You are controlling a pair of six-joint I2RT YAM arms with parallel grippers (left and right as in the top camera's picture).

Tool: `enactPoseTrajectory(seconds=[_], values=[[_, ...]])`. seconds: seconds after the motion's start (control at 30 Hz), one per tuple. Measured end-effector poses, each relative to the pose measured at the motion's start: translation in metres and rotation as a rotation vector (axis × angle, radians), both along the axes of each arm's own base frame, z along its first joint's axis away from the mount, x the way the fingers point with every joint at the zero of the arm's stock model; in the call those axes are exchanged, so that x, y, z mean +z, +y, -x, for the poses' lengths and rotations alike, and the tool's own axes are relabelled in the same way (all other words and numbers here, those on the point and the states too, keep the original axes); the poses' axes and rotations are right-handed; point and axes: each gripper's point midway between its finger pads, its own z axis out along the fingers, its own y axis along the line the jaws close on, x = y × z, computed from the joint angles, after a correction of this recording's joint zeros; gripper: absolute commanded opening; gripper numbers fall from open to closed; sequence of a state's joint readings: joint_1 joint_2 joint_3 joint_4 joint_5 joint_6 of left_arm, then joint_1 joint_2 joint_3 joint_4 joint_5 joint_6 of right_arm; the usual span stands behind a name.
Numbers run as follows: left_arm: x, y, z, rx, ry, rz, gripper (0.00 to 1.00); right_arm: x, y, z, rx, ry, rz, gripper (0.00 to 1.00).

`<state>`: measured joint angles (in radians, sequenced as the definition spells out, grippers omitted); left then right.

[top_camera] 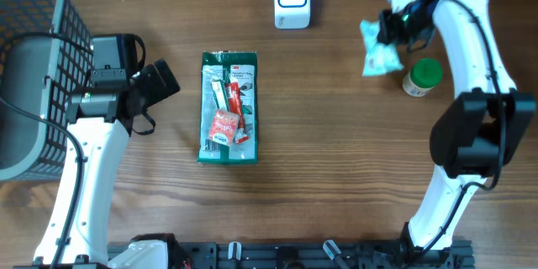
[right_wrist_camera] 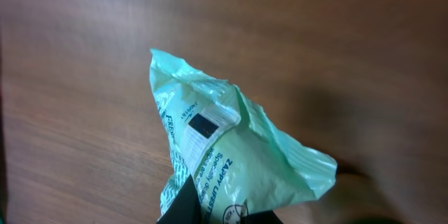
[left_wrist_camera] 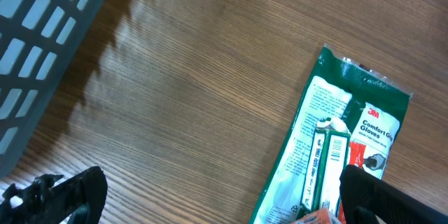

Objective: Scan the item barcode
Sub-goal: 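Move the wipes pack to the right beside the jar and lower it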

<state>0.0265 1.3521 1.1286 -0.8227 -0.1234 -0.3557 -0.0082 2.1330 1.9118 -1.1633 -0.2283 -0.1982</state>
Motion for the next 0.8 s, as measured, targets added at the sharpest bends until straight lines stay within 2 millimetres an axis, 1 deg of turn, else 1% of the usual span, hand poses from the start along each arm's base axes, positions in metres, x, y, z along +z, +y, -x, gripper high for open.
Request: enactPoseTrajectory(seconds=[0.07, 0.1, 0.13, 0.2, 0.23, 0.27, 0.3, 0.37, 0.43, 0.53, 0.57, 0.63, 0.7, 0.8], values=[[0.0, 0.0, 0.0, 0.0, 0.0, 0.0, 1.0, -0.021, 0.003, 0.008, 0.006, 0.038, -0.004, 0.05], [0.0, 0.0, 0.0, 0.0, 0.0, 0.0, 1.0, -0.029, 0.004, 0.012, 0.006, 0.05, -0.004, 0.09], [0.0, 0.0, 0.0, 0.0, 0.0, 0.0, 1.0, -0.037, 0.005, 0.015, 0.006, 0.062, -0.004, 0.33], [0.0, 0.0, 0.0, 0.0, 0.0, 0.0, 1.0, -0.048, 0.005, 0.019, 0.005, 0.074, -0.003, 0.57], [0.0, 0.0, 0.0, 0.0, 0.0, 0.0, 1.0, -0.055, 0.005, 0.023, -0.006, 0.086, -0.002, 0.74], [0.0, 0.0, 0.0, 0.0, 0.0, 0.0, 1.0, -0.057, 0.005, 0.022, -0.007, 0.083, -0.002, 0.84], [0.0, 0.0, 0.0, 0.0, 0.0, 0.0, 1.0, -0.057, 0.004, 0.02, -0.013, 0.076, -0.002, 0.88], [0.0, 0.0, 0.0, 0.0, 0.0, 0.0, 1.0, -0.057, 0.004, 0.018, -0.022, 0.069, -0.001, 0.88], [0.0, 0.0, 0.0, 0.0, 0.0, 0.0, 1.0, -0.055, 0.003, 0.018, -0.037, 0.073, 0.005, 0.8], [0.0, 0.0, 0.0, 0.0, 0.0, 0.0, 1.0, -0.047, 0.005, 0.016, -0.068, 0.075, -0.009, 0.68], [0.0, 0.0, 0.0, 0.0, 0.0, 0.0, 1.0, -0.044, 0.007, 0.015, -0.068, 0.073, -0.018, 0.67], [0.0, 0.0, 0.0, 0.0, 0.0, 0.0, 1.0, -0.04, 0.014, 0.02, -0.07, 0.093, -0.04, 0.67], [0.0, 0.0, 0.0, 0.0, 0.0, 0.0, 1.0, -0.039, 0.026, 0.026, -0.05, 0.114, -0.049, 0.68], [0.0, 0.0, 0.0, 0.0, 0.0, 0.0, 1.0, -0.041, 0.053, 0.031, 0.01, 0.115, -0.039, 0.68]])
